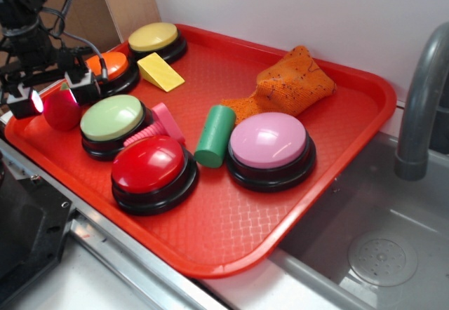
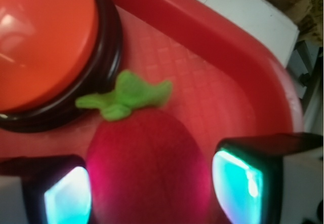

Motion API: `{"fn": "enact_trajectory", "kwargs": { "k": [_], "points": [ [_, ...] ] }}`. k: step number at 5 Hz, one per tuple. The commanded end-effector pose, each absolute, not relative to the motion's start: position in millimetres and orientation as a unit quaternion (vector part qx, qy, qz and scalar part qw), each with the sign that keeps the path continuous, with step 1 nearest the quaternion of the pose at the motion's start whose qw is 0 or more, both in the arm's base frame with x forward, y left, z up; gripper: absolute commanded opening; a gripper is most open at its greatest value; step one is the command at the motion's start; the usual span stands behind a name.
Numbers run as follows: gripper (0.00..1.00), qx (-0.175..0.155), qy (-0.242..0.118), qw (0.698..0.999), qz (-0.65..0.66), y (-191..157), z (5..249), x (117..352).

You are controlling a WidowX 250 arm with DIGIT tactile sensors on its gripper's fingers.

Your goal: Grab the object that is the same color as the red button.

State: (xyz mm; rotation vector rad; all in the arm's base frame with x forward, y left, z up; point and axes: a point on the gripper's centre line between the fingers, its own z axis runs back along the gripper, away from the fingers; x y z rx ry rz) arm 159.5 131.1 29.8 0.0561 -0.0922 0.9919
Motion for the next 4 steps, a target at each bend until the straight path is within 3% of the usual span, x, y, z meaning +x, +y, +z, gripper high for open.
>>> {"fn": "enact_trajectory", "kwargs": {
  "k": [1,2,3,4],
  "points": [
    [0.0,0.024,-0.054,0.88,0.472,136.8,35.1,150.8],
    [0.0,0.02,-0.057,0.89,0.451,135.0,42.2,154.0],
    [0.0,0.004,-0.059,0.922,0.382,123.4,73.1,166.0],
    [0.0,-0.013,-0.074,0.961,0.264,87.8,108.7,184.5]
  ]
}}
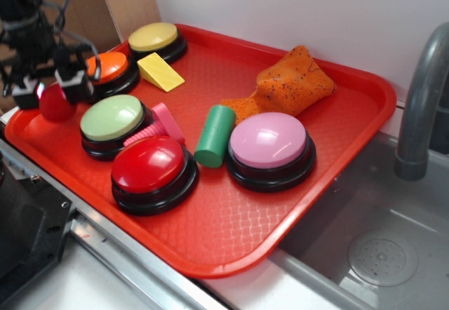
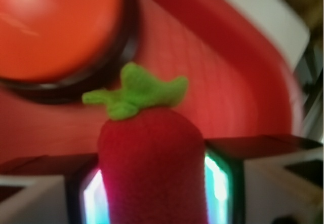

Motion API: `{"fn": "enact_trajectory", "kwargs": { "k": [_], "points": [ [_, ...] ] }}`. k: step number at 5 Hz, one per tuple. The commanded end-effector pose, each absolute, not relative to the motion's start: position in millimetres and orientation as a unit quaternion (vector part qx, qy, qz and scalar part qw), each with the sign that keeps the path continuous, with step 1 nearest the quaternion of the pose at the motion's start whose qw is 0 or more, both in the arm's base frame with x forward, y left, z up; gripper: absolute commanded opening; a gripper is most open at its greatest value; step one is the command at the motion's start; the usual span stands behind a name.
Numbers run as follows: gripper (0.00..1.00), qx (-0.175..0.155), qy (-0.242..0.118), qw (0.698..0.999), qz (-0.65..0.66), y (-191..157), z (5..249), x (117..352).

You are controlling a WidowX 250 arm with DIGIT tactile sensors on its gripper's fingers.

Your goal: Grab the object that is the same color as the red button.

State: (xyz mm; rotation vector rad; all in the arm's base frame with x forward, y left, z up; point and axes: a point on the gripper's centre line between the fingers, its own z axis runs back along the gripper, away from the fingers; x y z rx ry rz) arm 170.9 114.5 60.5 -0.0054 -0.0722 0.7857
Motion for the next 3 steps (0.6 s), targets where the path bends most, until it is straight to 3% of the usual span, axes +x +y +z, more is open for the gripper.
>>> {"fn": "enact_trajectory", "kwargs": {
  "k": [1,2,3],
  "points": [
    [0.0,-0.043,-0.087,0.985,0.143,39.8,141.3,192.1],
    [0.0,-0.076,-0.074,0.994,0.021,-1.4,160.1,193.9],
    [0.0,-0.06,-0.064,0.996,-0.019,-21.5,159.5,196.3]
  ]
}}
